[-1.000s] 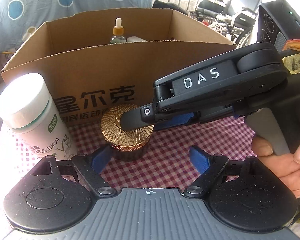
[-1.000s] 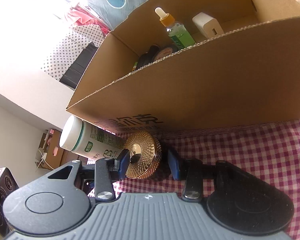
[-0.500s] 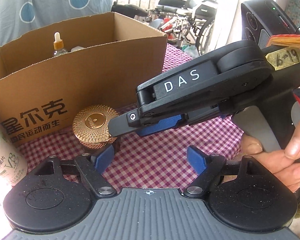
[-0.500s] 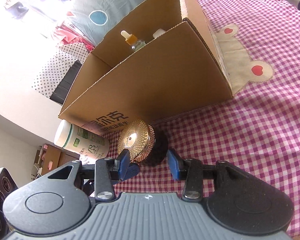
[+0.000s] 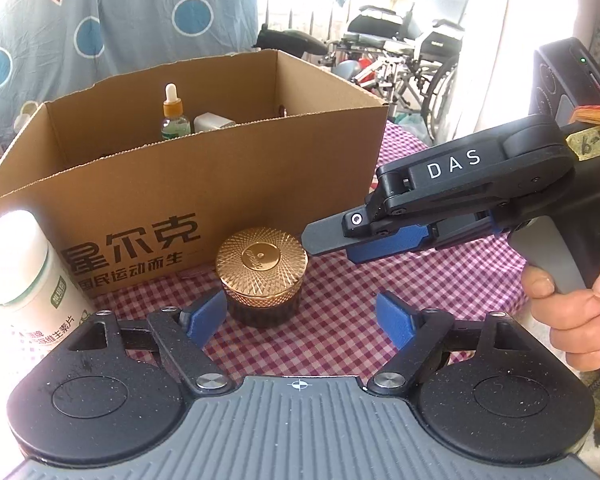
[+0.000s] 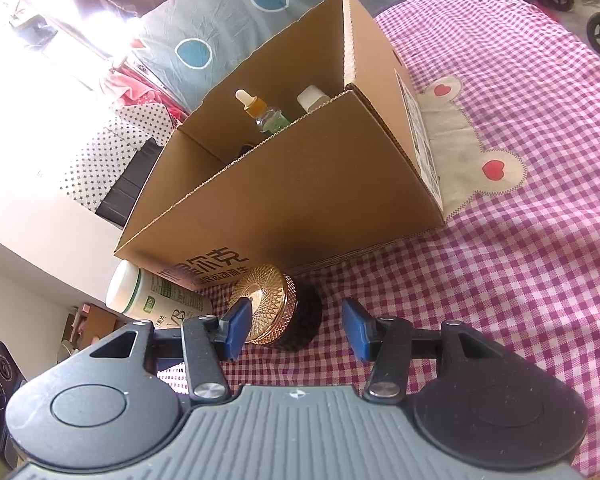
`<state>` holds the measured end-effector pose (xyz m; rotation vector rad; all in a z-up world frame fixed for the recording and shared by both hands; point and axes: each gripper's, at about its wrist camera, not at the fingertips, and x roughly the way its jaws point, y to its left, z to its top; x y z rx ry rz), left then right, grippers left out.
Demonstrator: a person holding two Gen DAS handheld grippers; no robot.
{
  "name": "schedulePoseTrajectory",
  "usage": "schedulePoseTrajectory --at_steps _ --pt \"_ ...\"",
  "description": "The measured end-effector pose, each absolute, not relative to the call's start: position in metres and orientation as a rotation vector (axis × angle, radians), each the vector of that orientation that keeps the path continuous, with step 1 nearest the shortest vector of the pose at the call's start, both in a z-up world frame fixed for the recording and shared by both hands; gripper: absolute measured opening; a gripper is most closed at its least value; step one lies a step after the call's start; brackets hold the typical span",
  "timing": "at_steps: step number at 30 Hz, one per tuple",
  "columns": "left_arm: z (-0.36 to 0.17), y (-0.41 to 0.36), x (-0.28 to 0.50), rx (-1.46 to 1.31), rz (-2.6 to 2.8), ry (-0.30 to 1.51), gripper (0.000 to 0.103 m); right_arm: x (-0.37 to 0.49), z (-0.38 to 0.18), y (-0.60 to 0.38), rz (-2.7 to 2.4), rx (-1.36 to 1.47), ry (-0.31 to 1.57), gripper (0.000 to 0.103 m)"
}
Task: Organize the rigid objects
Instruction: 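Grasp the gold round jar by its lid with the right gripper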
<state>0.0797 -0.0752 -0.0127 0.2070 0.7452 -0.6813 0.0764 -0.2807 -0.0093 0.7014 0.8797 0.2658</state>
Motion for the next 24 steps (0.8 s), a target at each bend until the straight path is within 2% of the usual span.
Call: schedulePoseTrajectory --at_steps 8,14,18,24 --pt "-0.021 -0.082 0.100 0.236 -0.655 0.742 0.081 0.101 -0.015 -0.264 0.267 0.701 0.899 0.053" --pt "-0.030 -0.087 0.118 0.224 -0.646 0.791 0.072 0.116 -0.019 -0.254 0.278 0.703 0.904 0.053" --pt "-0.033 -0.089 0.126 0.202 -0.632 0.808 0.061 0.122 -0.027 -0.250 0.300 0.727 0.912 0.053" --pt "-0.033 -0.090 0.122 0.190 -0.620 0.809 0.059 0.121 -0.031 -0.253 0.315 0.742 0.899 0.051"
